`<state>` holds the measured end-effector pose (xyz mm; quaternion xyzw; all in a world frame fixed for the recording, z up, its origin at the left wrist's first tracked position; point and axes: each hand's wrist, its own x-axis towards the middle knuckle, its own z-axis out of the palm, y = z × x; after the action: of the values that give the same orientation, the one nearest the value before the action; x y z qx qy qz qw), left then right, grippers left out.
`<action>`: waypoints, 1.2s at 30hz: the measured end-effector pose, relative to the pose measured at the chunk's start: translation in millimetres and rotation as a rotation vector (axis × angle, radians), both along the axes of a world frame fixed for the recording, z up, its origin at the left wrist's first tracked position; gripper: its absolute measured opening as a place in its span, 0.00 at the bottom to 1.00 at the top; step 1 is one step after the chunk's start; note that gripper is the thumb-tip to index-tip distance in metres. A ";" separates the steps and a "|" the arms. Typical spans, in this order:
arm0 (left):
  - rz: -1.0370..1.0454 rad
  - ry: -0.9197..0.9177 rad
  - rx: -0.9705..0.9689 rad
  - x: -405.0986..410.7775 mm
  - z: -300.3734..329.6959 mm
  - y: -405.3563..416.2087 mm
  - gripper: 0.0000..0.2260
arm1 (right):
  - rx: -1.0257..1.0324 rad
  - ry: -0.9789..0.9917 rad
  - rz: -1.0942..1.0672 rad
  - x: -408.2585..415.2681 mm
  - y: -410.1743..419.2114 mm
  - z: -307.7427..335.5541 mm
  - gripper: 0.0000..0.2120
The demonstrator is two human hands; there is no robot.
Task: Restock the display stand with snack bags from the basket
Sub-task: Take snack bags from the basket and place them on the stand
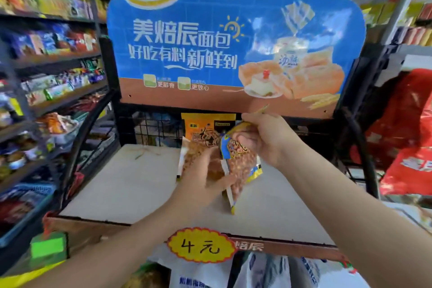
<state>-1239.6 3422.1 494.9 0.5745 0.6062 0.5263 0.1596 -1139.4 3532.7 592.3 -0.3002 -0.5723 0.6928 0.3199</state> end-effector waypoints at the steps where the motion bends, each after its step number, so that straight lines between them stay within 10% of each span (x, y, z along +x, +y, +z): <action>1: 0.093 0.034 0.033 -0.6 0.9 2.8 0.15 | -0.022 0.035 0.022 -6.2 -3.9 0.9 0.07; 6: 0.384 0.128 0.077 -23.6 9.7 0.0 0.12 | 0.000 0.029 0.090 -14.6 -9.4 -2.9 0.12; 11: 0.395 0.123 0.039 -63.8 19.9 -22.3 0.06 | 0.517 -0.323 -0.489 -3.9 31.6 -28.4 0.10; 22: 0.577 0.199 -0.025 -150.1 29.0 -62.0 0.05 | 0.452 -0.722 -0.243 -46.4 28.1 -88.5 0.39; 28: 0.677 0.074 -0.051 -159.7 23.4 -35.7 0.04 | 0.336 -0.434 -0.262 -43.3 19.4 -70.1 0.06; 36: 0.695 -0.013 -0.245 -186.4 21.2 6.8 0.16 | 0.267 -0.123 -0.254 -23.9 6.6 -53.9 0.02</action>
<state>-1426.0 3429.0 516.1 0.3077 0.8224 0.4765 0.0429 -1163.3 3539.3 538.4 -0.3667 -0.6351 0.5450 0.4064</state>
